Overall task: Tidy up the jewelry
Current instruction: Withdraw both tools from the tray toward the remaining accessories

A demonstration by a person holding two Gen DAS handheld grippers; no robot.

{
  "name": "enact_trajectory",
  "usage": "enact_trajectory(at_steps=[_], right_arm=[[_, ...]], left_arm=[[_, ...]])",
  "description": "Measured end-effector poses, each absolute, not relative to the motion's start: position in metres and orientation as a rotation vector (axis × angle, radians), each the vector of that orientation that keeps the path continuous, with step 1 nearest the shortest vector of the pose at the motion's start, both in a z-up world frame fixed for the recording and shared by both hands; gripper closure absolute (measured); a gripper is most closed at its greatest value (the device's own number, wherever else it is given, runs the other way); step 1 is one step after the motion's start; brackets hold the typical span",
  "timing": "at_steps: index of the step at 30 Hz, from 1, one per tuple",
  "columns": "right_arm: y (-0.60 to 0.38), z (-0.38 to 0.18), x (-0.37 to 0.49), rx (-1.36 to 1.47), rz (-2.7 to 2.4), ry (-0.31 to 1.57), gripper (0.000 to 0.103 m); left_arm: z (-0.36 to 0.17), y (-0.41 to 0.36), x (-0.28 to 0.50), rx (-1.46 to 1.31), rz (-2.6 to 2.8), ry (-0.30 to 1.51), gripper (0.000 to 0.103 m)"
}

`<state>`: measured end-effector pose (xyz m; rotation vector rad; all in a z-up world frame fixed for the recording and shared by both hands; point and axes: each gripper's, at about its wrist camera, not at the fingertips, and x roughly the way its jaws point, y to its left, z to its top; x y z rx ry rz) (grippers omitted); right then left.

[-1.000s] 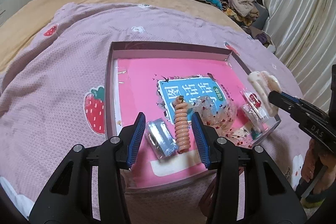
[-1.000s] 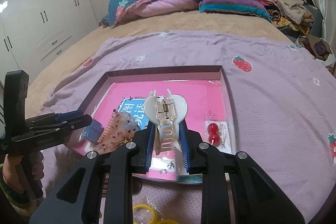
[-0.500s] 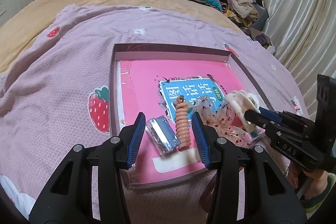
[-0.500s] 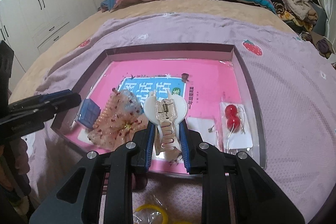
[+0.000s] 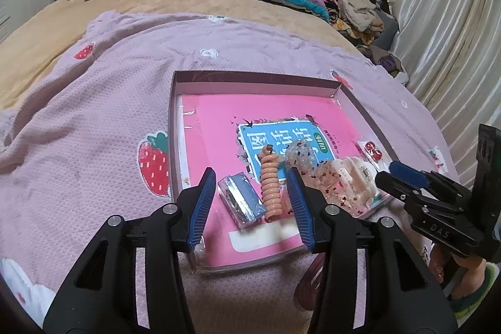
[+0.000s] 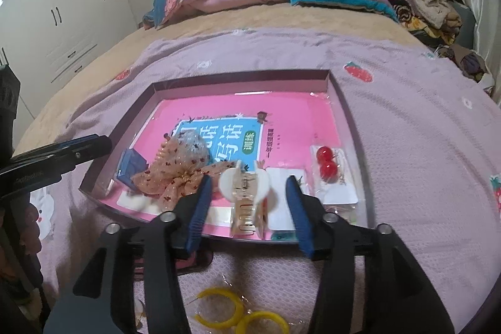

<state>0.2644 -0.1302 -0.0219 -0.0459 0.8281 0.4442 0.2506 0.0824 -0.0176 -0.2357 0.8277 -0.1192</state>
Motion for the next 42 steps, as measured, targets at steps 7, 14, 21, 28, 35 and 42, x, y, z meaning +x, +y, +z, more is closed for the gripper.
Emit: enact_trajectory(at_steps=[7,14,21,28,35,42], right_arm=[[-0.138,-0.004,0.252,-0.053,0.414,0.752,0.026],[-0.147,0.014,0.240,-0.036,0.403,0.709,0.021],[-0.157,0.032,0.225,-0.032,0.393,0.663,0.016],[-0.167,0.049,0.210,-0.026,0.381,0.631,0.016],[-0.176,0.063,0.195,-0.017,0.372,0.603,0.016],[-0.183,0.076,0.180,-0.017,0.373,0.574,0.016]], left_arm=[[-0.011,0.083,0.246,-0.238,-0.118,0.813,0.053],[0.001,0.085,0.235,-0.253,-0.117,0.787,0.030],[0.021,0.088,0.218,-0.260,-0.093,0.730,0.010],[0.038,0.093,0.202,-0.274,-0.070,0.700,0.010],[0.052,0.095,0.181,-0.293,-0.058,0.662,0.010],[0.060,0.090,0.156,-0.302,-0.050,0.630,0.010]])
